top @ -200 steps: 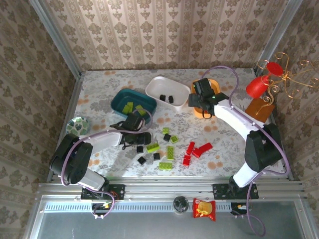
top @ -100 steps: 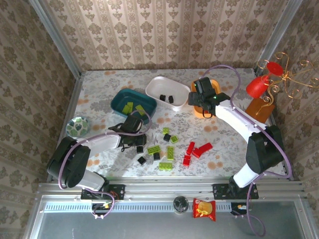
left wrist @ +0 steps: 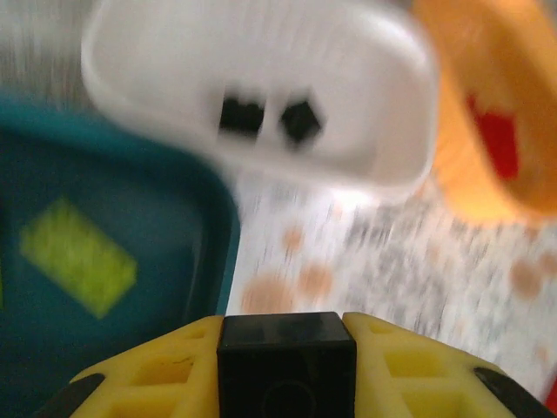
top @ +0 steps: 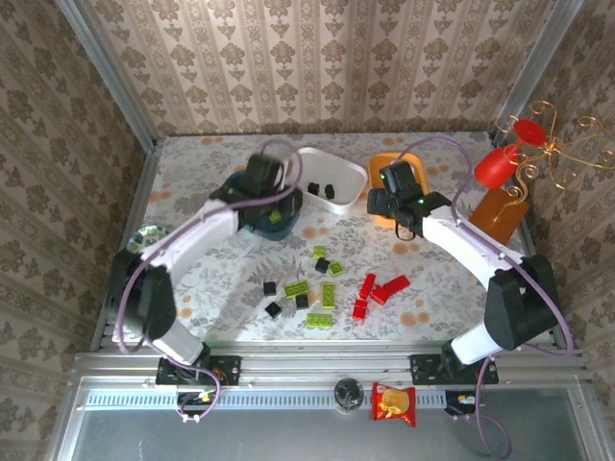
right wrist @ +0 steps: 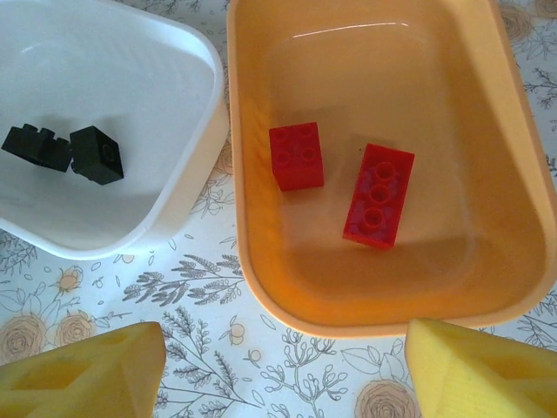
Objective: Sort the legos into containers by color
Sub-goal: Place the lego in the container, then pick up the lego from the center of the table.
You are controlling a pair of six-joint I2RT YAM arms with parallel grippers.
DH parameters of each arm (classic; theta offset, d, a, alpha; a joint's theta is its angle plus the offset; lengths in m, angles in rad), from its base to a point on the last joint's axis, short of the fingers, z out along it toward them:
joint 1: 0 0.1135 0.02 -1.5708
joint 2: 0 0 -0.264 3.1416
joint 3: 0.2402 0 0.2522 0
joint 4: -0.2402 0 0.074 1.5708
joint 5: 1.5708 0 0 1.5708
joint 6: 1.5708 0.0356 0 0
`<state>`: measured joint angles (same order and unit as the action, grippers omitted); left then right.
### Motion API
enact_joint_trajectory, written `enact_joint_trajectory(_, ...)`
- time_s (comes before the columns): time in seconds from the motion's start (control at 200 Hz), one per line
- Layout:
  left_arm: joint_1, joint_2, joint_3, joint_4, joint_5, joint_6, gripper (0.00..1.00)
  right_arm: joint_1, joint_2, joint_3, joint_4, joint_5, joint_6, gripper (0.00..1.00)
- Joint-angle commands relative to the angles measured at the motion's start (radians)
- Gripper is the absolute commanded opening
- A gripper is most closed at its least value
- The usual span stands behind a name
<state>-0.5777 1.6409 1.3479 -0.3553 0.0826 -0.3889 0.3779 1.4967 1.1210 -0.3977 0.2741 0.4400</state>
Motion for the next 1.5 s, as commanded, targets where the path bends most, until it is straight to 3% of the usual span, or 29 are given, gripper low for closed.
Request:
enact_joint_trajectory(0.0, 0.023, 0.197, 0.229, -0.068, 0.003, 0.105, 0.25, 0.000, -0.050, -0.032, -0.004, -0.017, 0.026, 0.74)
enact_joint_trajectory(0.145, 0.054, 0.468, 0.542, -0.188, 0.012, 0.121, 0.23, 0.014, -0.101, -0.067, -0.032, -0.031, 0.021, 0.74)
enact_joint_trajectory(0.35, 0.058, 0.698, 0.856, -0.315, 0.031, 0.115, 0.27, 0.061, -0.176, -0.126, -0.030, -0.120, -0.006, 0.74)
enact_joint_trajectory(0.47, 0.058, 0.718, 0.912, -0.326, 0.051, 0.099, 0.47, 0.104, -0.189, -0.159, 0.002, -0.253, -0.037, 0.75)
enact_joint_trajectory(0.605, 0.058, 0.631, 0.875, -0.265, 0.085, 0.075, 0.68, 0.183, -0.148, -0.155, 0.014, -0.324, -0.066, 0.76)
enact_joint_trajectory(0.78, 0.056, 0.365, 0.595, -0.058, 0.120, 0.021, 0.89, 0.268, -0.020, -0.131, 0.046, -0.334, -0.050, 0.76)
enact_joint_trajectory(0.83, 0.056, 0.265, 0.471, 0.019, 0.120, -0.002, 1.00, 0.291, 0.020, -0.114, 0.059, -0.328, -0.034, 0.76)
enact_joint_trajectory(1.07, 0.061, -0.200, -0.141, 0.344, 0.094, -0.091, 1.00, 0.332, 0.215, -0.023, 0.112, -0.261, 0.131, 0.76)
enact_joint_trajectory(1.31, 0.037, -0.566, -0.553, 0.329, -0.043, -0.092, 1.00, 0.357, 0.352, 0.064, 0.072, -0.201, 0.180, 0.74)
enact_joint_trajectory(1.495, 0.036, -0.808, -0.771, 0.278, -0.122, -0.120, 1.00, 0.364, 0.426, 0.104, 0.053, -0.172, 0.190, 0.69)
